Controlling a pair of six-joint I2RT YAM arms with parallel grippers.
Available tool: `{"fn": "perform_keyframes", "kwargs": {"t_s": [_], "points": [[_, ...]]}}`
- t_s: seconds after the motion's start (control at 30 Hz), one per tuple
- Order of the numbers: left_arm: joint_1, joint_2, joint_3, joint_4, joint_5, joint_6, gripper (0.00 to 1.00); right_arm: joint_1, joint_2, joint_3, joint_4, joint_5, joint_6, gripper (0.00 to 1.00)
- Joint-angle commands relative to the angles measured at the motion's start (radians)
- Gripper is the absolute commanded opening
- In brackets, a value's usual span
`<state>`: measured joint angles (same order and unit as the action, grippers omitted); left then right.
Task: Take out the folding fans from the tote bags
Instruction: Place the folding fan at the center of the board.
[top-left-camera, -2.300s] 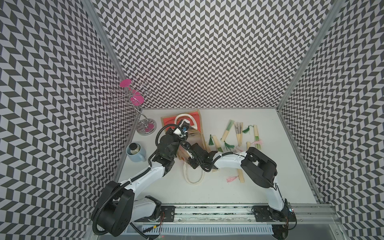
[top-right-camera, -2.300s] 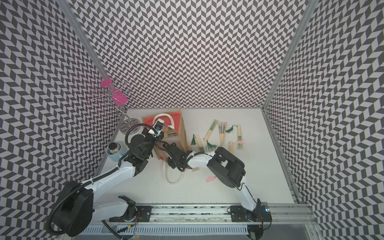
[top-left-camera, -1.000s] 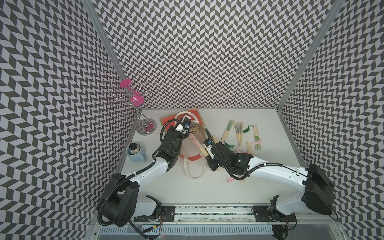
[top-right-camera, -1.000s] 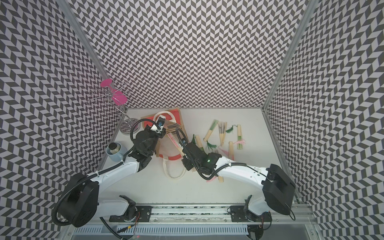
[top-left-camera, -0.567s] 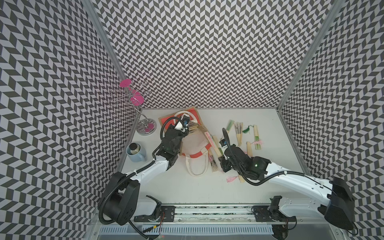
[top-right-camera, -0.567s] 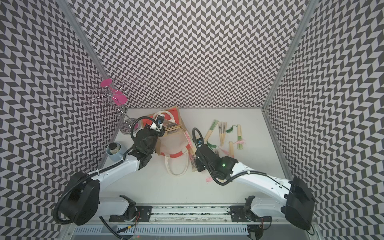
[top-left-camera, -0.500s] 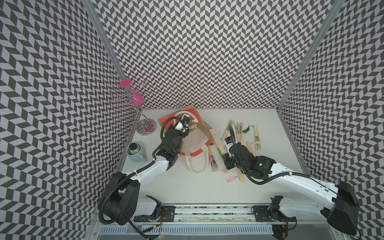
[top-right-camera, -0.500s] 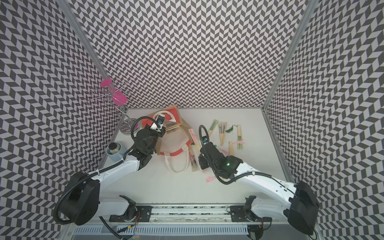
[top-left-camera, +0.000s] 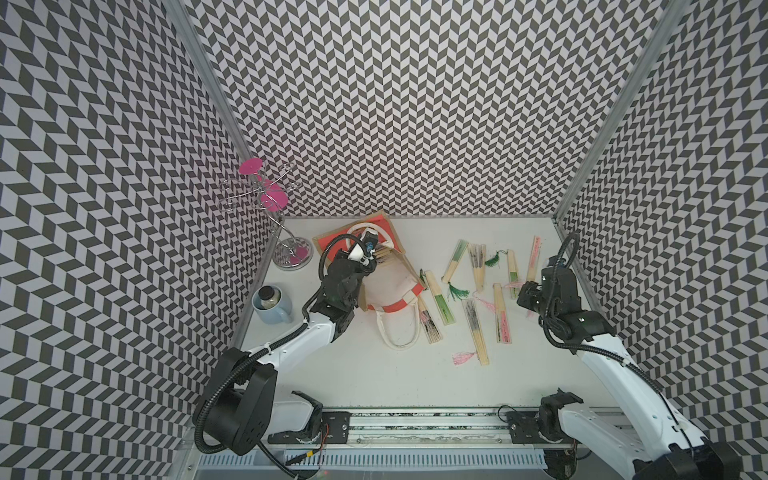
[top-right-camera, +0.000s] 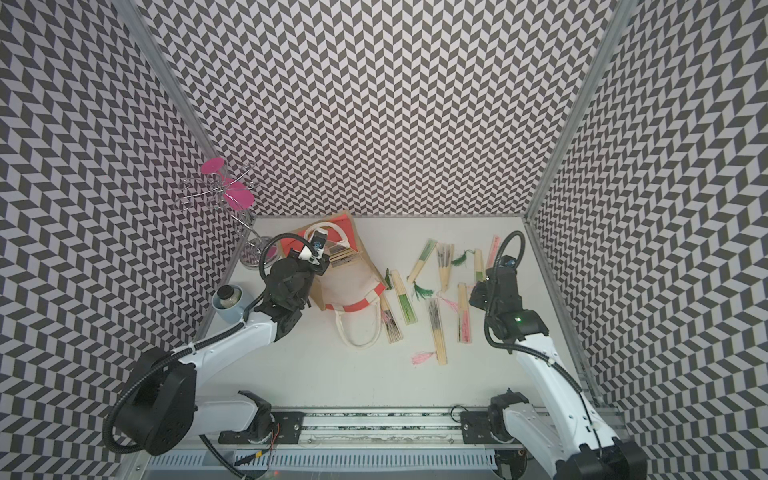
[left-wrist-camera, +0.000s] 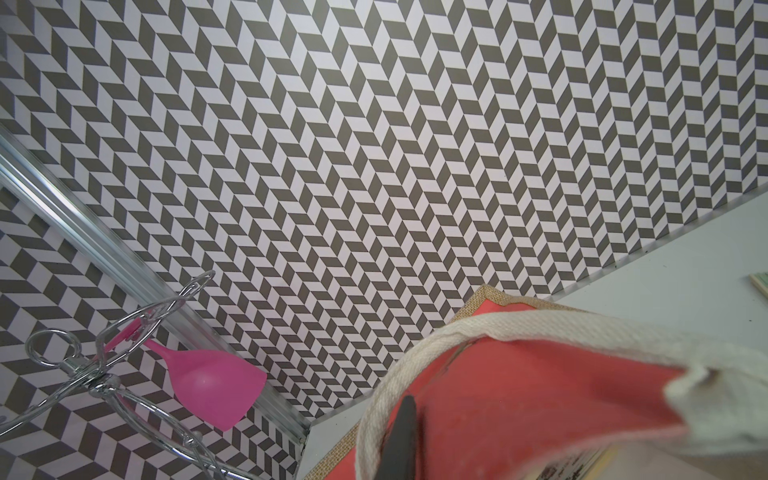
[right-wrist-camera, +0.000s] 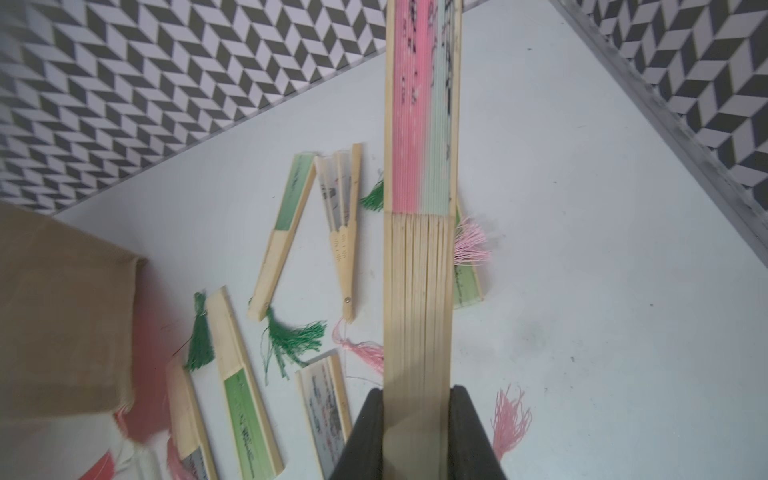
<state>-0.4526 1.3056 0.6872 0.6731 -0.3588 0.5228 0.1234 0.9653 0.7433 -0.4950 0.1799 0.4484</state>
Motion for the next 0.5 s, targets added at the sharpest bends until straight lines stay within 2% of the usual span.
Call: {"fn": "perform_keyframes", "kwargs": {"t_s": [0.0, 0.13, 0.47], "points": [[0.005, -0.05, -0.02, 0.041, 0.044, 0.004, 0.0, -0.088, 0.051, 0.011, 0.006, -0.037, -0.012, 0.0], [0.006, -0.069, -0.044, 0.08, 0.079, -0.002, 0.0, -0.185, 0.131, 0.012, 0.01, -0.062, -0.023, 0.0], [0.006, -0.074, -0.037, 0.065, 0.081, 0.0, 0.0, -0.222, 0.317, 0.004, 0.026, -0.095, -0.037, 0.0]]}}
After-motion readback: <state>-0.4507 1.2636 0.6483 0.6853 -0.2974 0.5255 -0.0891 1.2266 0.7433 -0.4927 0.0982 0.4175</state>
